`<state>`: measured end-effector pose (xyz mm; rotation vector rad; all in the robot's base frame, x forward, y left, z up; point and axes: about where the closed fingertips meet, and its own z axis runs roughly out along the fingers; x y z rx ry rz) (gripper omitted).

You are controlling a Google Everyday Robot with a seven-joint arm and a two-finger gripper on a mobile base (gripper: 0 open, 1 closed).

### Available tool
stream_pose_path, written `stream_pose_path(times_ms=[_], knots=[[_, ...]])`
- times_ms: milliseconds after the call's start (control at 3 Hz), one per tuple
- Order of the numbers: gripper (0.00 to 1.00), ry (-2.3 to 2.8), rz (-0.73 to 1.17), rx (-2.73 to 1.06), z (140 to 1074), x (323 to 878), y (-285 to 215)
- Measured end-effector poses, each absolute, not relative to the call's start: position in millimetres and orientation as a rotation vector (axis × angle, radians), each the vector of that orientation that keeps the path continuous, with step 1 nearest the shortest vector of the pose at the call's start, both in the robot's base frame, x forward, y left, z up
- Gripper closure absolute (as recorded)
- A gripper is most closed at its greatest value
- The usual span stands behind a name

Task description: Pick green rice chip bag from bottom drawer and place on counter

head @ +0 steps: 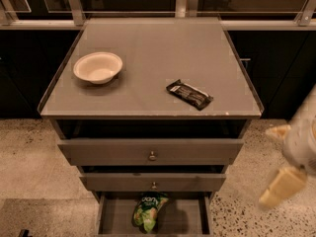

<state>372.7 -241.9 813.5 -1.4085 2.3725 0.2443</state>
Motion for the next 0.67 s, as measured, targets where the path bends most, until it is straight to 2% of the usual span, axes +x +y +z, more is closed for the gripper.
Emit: stream_pose_path(times_ms=[333,667], knots=[[0.00,2.328,0.465,-1.272,732,332,-234],[0.00,2.322,0.554,-1.193,718,314,-229]])
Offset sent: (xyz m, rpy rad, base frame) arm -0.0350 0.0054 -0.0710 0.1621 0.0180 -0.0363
